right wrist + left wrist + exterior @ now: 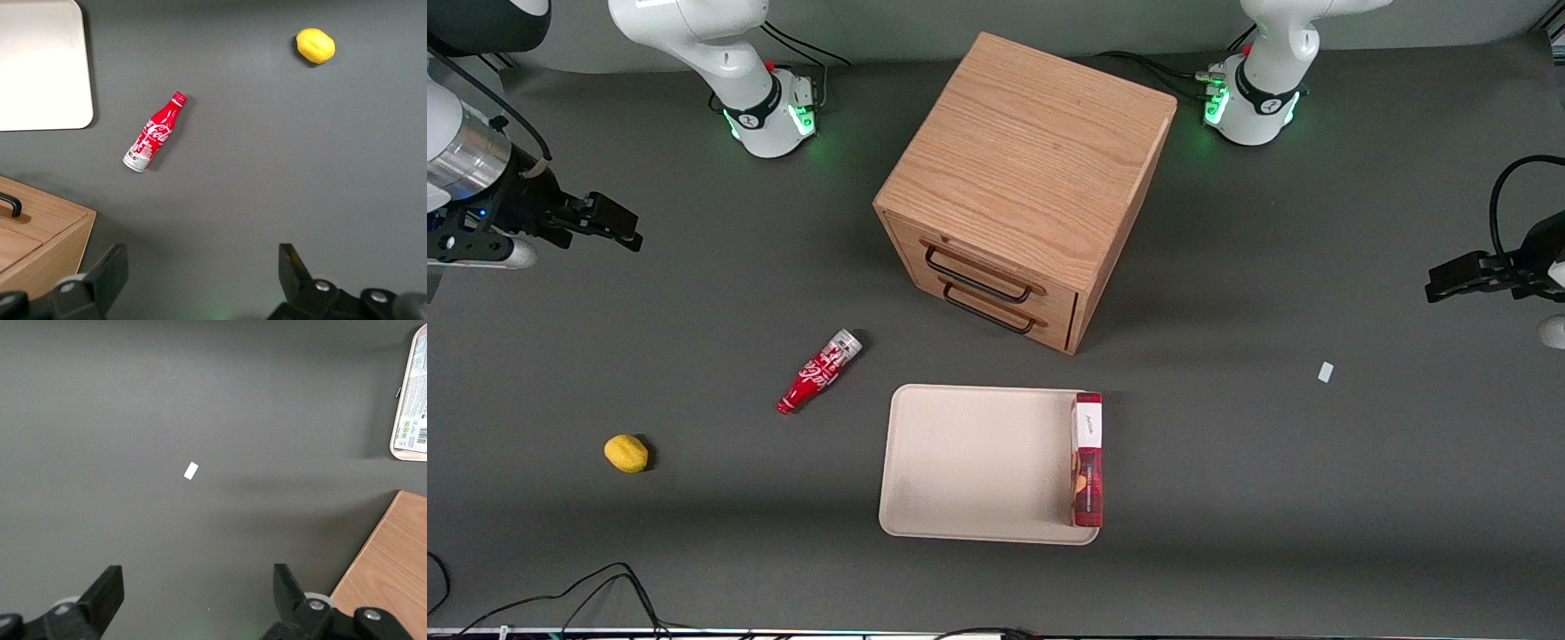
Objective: Place coke bottle on tray
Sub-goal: 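Move the open right gripper down toward the red Coca-Cola bottle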
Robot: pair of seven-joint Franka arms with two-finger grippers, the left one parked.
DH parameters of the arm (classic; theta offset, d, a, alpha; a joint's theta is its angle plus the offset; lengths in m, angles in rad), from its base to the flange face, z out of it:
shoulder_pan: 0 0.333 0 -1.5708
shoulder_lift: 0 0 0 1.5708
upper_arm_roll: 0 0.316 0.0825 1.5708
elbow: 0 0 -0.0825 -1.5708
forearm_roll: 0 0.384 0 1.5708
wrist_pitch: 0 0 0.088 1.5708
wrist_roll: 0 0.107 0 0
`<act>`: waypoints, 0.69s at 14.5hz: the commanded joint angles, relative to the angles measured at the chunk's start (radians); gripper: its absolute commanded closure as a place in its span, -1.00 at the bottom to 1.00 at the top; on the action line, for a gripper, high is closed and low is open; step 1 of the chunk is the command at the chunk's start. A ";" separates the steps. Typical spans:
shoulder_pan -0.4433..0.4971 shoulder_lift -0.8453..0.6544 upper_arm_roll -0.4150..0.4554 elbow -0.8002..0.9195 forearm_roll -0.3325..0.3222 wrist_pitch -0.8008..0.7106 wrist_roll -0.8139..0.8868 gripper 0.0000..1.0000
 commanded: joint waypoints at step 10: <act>0.056 0.171 0.067 -0.004 0.046 0.143 0.398 -1.00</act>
